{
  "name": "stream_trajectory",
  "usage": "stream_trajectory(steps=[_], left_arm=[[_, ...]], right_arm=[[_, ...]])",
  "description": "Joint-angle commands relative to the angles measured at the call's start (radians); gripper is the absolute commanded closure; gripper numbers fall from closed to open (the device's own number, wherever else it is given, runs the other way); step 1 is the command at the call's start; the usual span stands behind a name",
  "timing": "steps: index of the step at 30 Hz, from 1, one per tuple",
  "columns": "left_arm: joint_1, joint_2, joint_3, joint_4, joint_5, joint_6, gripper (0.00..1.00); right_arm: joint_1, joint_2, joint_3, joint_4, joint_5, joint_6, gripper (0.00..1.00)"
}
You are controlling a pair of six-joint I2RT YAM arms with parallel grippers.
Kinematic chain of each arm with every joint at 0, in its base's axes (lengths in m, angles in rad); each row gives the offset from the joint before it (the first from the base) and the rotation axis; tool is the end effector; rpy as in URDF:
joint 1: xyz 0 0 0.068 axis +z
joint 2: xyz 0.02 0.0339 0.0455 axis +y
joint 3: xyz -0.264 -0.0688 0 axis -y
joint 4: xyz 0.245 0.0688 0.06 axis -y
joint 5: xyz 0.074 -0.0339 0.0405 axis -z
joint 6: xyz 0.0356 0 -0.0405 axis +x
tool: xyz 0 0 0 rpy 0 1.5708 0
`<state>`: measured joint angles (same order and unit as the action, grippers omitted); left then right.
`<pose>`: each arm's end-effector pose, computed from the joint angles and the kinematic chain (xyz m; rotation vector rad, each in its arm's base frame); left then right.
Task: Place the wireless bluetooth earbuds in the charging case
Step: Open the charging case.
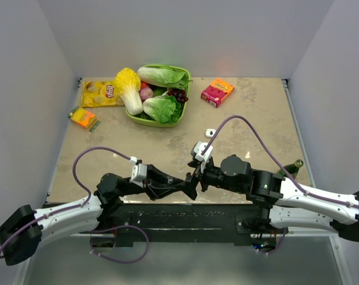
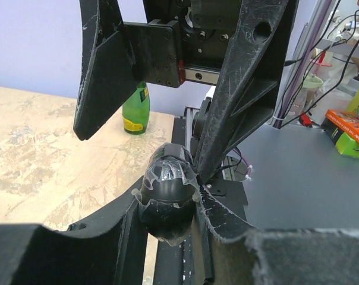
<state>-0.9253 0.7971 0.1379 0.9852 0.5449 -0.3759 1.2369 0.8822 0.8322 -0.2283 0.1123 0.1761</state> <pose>0.0845 -0.1428 0.2332 0.8668 1.1497 -1.4309 0.0710 0.1925 0.3350 -0.9101 1.7143 0.8667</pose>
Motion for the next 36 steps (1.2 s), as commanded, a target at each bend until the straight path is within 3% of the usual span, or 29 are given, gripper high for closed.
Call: stream_trajectory(steps=[1, 21, 31, 34, 36], left_arm=[[-0.023, -0.022, 0.011, 0.073, 0.021, -0.009, 1.0], [-0.044, -0.07, -0.015, 0.026, -0.025, 0.003, 1.0], [-0.043, -0.134, -0.086, 0.017, -0.218, -0.02, 1.0], [-0.043, -0.163, -0.095, 0.006, -0.23, -0.02, 1.0], [-0.043, -0.165, -0.09, -0.026, -0.227, -0.015, 1.0]], right_arm=[[-0.014, 0.02, 0.047, -0.009, 0.072, 0.016, 0.07], [-0.08, -0.028, 0.062, 0.02, 0.136, 0.056, 0.06], [-0.123, -0.106, -0.019, 0.032, 0.4, 0.164, 0.05], [-0.178, -0.068, -0.045, 0.026, 0.33, 0.178, 0.06], [-0.18, -0.11, -0.109, 0.154, 0.124, 0.146, 0.07]])
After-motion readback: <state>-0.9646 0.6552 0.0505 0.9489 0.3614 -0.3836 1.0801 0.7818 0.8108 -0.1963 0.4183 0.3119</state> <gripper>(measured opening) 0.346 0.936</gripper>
